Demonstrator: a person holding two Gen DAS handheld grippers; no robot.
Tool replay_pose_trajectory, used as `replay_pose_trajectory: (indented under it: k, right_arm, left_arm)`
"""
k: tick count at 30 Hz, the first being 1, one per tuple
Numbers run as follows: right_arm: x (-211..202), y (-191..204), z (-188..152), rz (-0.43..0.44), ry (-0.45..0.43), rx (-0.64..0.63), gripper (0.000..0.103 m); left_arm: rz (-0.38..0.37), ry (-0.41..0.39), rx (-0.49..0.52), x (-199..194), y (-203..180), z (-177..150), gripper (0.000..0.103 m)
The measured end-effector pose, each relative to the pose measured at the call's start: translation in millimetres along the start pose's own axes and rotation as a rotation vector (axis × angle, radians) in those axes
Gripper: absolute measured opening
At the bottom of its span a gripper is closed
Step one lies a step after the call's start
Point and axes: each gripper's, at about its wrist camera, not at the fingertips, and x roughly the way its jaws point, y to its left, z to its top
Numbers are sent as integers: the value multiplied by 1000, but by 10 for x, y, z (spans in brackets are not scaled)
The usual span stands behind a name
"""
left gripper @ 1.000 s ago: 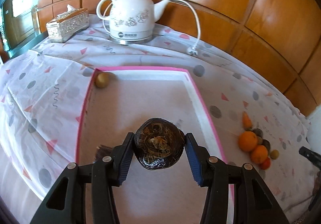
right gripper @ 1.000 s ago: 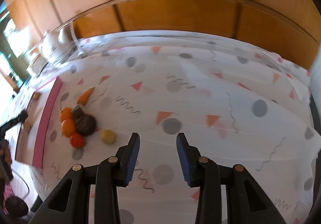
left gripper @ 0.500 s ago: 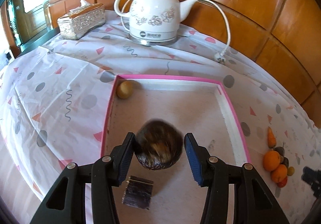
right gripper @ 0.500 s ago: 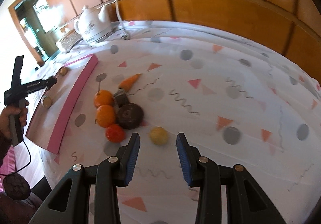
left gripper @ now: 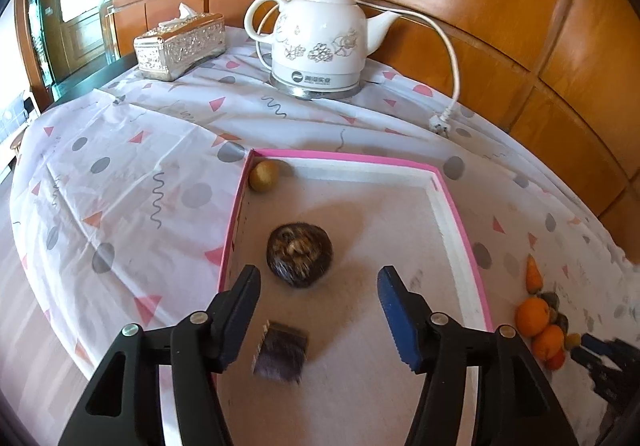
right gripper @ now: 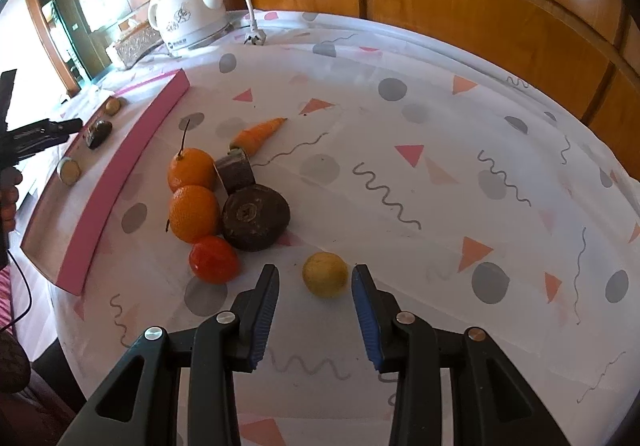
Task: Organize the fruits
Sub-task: 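Grasp the second yellow fruit with the right gripper while the left gripper withdraws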
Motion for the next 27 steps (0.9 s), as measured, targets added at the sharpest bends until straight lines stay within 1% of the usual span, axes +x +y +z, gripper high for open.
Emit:
replay_pose_trajectory:
  k: [2, 4, 5, 6, 7, 11, 20, 27]
  right_arm:
    - [34, 9, -2, -2, 7, -9, 37]
    - [55, 20, -4, -12, 8, -19, 37]
    - [62, 22, -1, -12, 11, -23, 34]
    - [57, 25, -4, -15, 10, -27, 26]
    - [51, 28, -3, -18, 9, -30, 24]
    - [49, 56, -10, -26, 15, -43, 23]
    - [42, 96, -16, -29, 20, -54, 22]
    - [-44, 175, -51, -8, 10, -73, 20]
  left_arm:
    - [-11, -7, 16, -85, -55, -66, 65]
    - [-21, -11, 32, -171, -109, -138, 65]
    - [-28, -13, 43, -213, -141, -178, 66]
    - [-30, -19, 56, -260, -175, -228, 67]
    - [-27, -22, 65, -292, -197, -264, 67]
    - [-26, -30, 85, -417, -252, -421, 74]
    - [-23, -36, 106, -586, -262, -669, 77]
    - [-13, -37, 99, -653, -198, -735, 79]
